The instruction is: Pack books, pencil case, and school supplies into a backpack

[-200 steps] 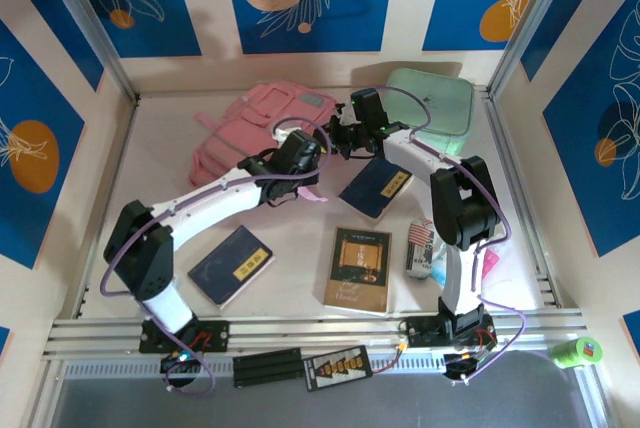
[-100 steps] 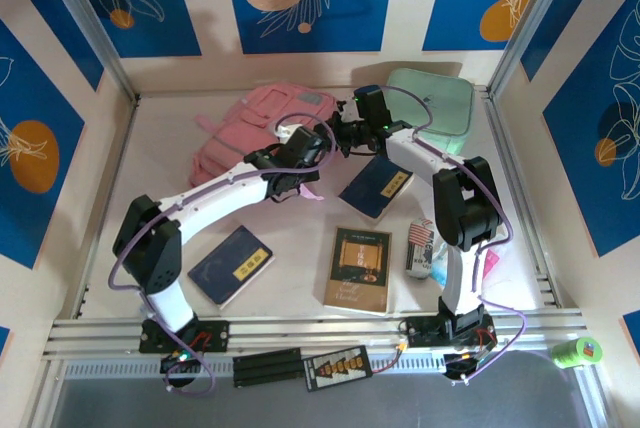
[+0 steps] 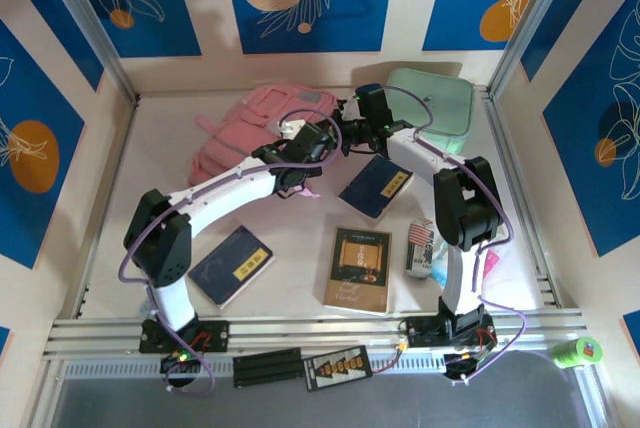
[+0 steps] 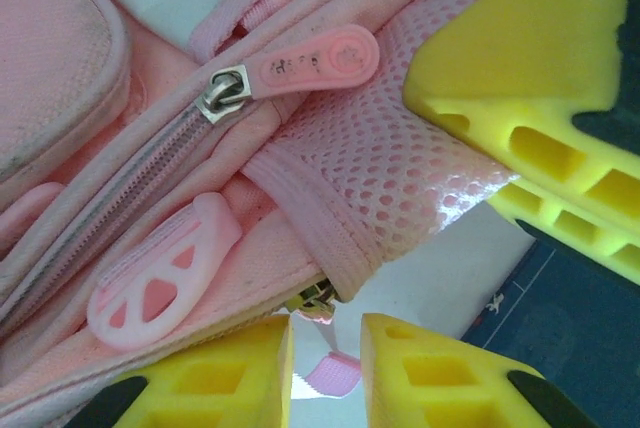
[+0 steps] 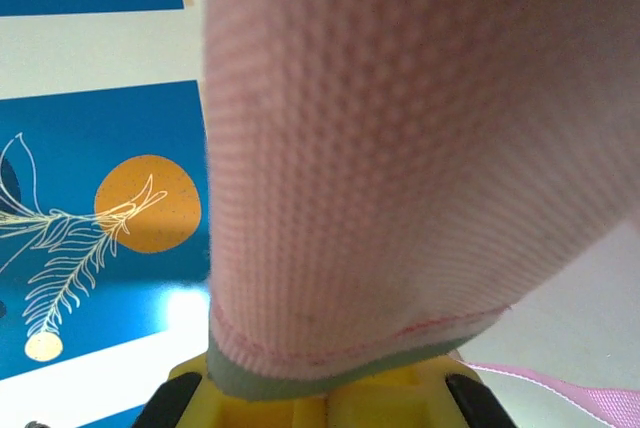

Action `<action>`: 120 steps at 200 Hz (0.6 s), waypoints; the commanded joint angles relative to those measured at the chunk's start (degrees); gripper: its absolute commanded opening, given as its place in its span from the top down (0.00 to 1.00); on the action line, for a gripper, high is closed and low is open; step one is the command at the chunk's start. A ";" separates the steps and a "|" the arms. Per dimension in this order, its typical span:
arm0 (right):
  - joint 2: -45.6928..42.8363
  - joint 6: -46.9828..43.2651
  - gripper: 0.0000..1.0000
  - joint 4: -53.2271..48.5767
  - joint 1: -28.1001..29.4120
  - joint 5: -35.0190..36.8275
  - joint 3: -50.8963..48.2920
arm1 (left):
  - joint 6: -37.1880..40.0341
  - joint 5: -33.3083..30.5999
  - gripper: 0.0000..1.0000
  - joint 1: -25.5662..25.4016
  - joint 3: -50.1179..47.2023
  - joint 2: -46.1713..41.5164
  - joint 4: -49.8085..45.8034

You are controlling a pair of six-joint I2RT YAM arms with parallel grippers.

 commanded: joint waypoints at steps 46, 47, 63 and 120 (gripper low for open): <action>-6.10 0.38 1.00 0.97 0.33 -7.69 1.18 | 2.65 -10.12 0.75 -0.11 4.07 2.26 -2.92; -6.12 0.38 1.00 0.92 0.35 -7.69 1.14 | 2.71 -10.24 0.75 -0.13 4.14 2.26 -2.96; -6.53 0.28 1.00 0.58 0.50 -7.83 1.02 | 3.79 -9.83 0.75 0.37 4.35 2.18 -2.23; -6.71 0.20 1.00 0.00 0.56 -7.87 0.93 | 4.91 -11.10 0.79 0.60 5.19 1.94 -1.71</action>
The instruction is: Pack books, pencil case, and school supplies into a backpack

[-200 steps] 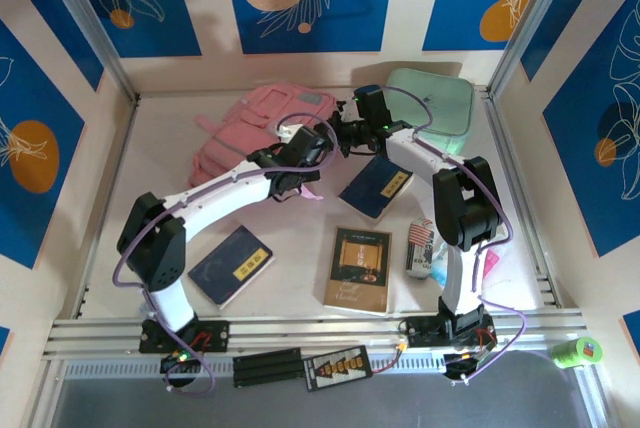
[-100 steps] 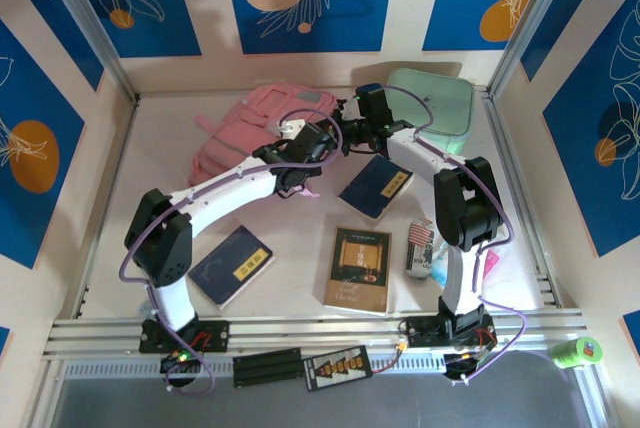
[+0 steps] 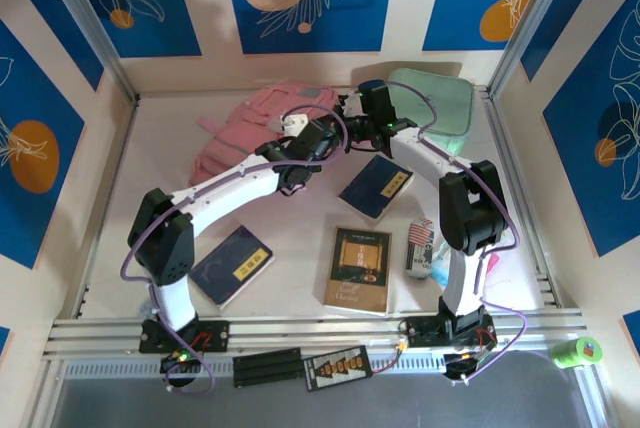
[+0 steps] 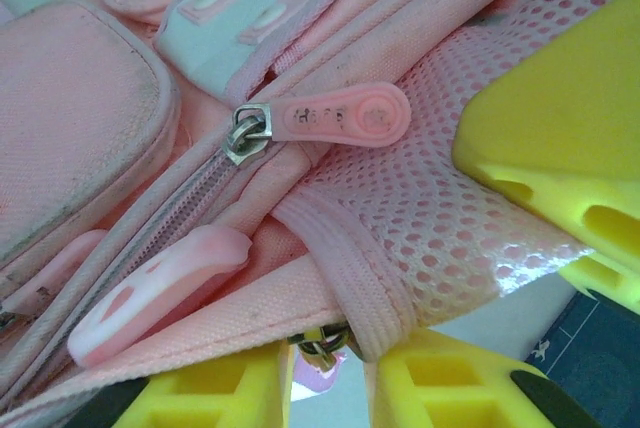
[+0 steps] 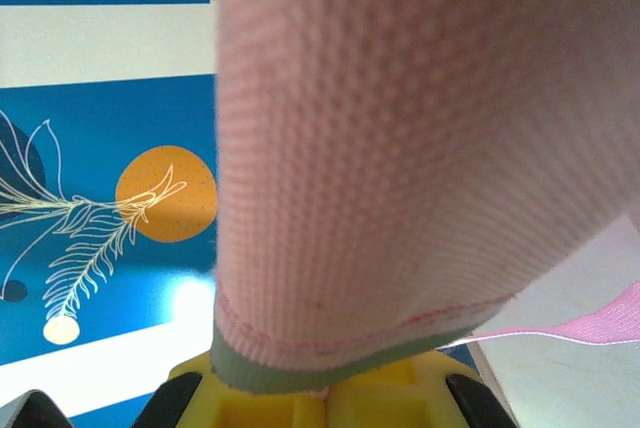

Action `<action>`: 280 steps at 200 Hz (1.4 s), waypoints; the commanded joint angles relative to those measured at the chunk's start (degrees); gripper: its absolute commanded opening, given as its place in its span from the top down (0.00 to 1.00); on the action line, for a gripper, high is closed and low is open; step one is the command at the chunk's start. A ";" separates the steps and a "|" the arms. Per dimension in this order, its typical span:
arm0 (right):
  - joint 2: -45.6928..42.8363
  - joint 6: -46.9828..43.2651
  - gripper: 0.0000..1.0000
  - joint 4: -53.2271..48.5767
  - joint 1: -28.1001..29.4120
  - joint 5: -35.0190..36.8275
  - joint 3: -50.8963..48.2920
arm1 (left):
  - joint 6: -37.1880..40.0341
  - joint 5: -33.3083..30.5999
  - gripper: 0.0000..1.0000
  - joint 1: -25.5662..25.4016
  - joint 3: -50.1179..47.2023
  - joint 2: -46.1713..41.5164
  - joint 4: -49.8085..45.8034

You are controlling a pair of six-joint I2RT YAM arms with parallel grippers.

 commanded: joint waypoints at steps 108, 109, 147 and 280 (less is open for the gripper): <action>-2.95 -2.03 1.00 -2.75 0.20 -5.26 2.60 | -2.54 -3.15 0.99 0.96 -1.89 -3.86 -1.04; -2.95 -2.18 1.00 -2.84 0.16 -5.21 2.64 | -2.63 -3.03 0.99 0.99 -2.01 -4.02 -1.04; -2.86 -4.74 1.00 -5.39 -1.24 -3.68 3.96 | -4.12 2.60 1.00 1.21 -6.47 -8.97 -3.04; -1.62 -5.91 1.00 -6.44 -1.51 -2.86 6.44 | -5.58 13.12 0.74 2.59 -16.08 -16.26 -1.70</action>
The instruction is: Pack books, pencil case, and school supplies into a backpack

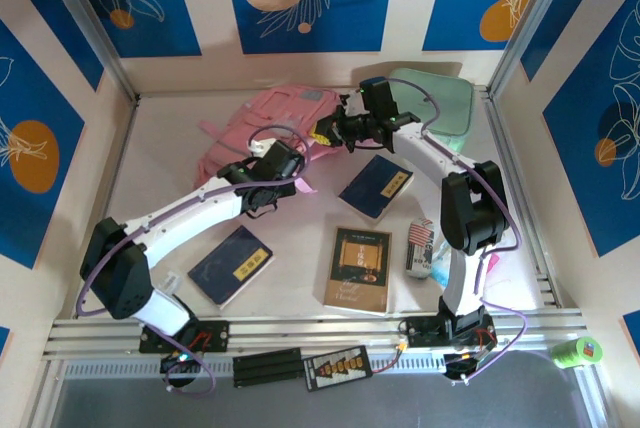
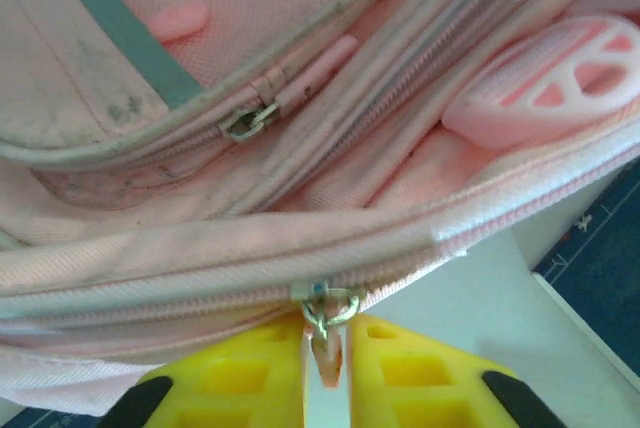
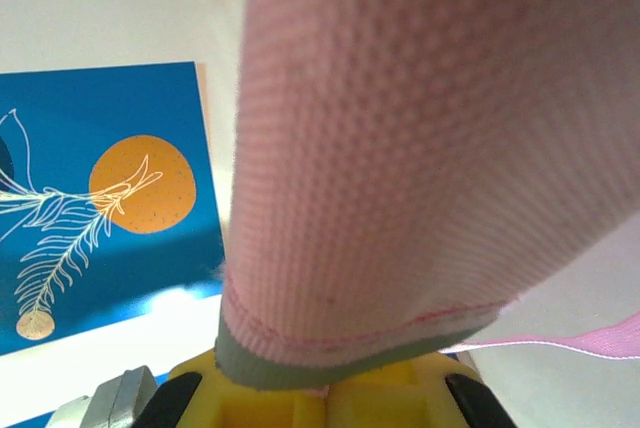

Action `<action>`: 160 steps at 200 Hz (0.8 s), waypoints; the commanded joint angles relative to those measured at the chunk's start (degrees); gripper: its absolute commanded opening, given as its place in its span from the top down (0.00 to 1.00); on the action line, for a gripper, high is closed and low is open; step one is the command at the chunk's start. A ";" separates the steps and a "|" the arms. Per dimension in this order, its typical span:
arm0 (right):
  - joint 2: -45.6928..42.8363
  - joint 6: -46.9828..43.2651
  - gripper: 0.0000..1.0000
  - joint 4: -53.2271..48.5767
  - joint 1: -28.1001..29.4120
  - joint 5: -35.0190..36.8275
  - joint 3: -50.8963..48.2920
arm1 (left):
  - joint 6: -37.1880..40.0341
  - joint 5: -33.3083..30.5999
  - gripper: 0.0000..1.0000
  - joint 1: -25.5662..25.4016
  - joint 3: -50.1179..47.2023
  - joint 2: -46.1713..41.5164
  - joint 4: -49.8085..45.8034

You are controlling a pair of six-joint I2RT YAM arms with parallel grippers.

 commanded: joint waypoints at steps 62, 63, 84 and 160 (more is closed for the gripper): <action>-1.54 0.12 1.00 3.04 -0.18 -3.29 2.46 | 1.37 -0.96 0.71 0.66 1.48 -0.38 0.59; -1.54 0.10 1.00 3.05 -0.14 -3.31 2.41 | 1.42 -1.01 0.71 0.73 1.48 -0.43 0.59; -1.36 0.19 1.00 2.76 -0.09 -3.23 2.38 | 1.80 -2.09 0.70 0.67 1.70 -1.04 0.67; -1.06 0.09 1.00 2.00 0.29 -3.19 1.79 | 1.22 -5.46 0.71 0.74 0.96 -1.74 3.05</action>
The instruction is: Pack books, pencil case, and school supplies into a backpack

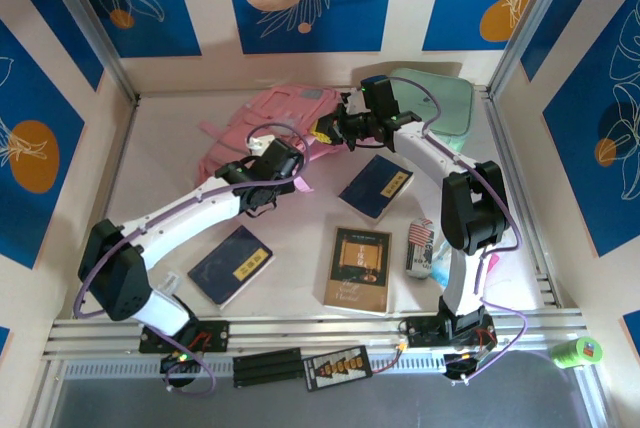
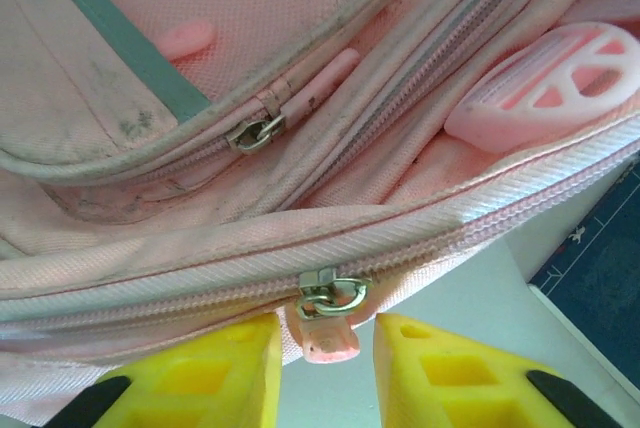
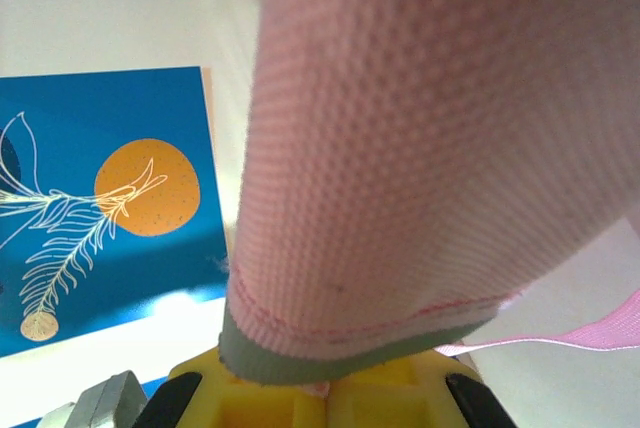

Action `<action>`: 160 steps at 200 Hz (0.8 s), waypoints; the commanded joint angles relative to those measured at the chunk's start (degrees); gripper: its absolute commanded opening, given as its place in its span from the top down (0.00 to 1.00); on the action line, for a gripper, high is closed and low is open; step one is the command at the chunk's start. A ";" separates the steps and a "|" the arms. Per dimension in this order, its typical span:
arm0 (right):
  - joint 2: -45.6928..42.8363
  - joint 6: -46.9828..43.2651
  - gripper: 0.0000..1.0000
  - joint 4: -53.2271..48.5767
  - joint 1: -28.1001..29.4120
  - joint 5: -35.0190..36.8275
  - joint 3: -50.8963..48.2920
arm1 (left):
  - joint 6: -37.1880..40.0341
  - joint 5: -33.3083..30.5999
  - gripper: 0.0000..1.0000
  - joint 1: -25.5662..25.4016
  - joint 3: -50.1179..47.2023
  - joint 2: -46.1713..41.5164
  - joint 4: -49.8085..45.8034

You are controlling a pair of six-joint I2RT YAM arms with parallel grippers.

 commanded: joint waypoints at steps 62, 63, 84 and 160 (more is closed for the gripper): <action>-0.89 -0.15 1.00 1.29 0.48 -3.61 1.69 | -0.34 -4.95 0.82 0.86 2.34 2.40 1.24; -0.86 -0.19 1.00 1.19 0.48 -3.59 1.70 | -0.38 -4.99 0.83 0.86 2.34 2.35 1.24; -0.75 -0.46 1.00 0.92 -0.01 -3.10 1.64 | -0.75 -5.25 0.89 0.96 2.09 2.06 -0.23; 1.03 -2.03 1.00 -0.79 -2.22 0.01 2.86 | 0.26 1.14 1.00 2.50 -6.03 -5.27 -2.44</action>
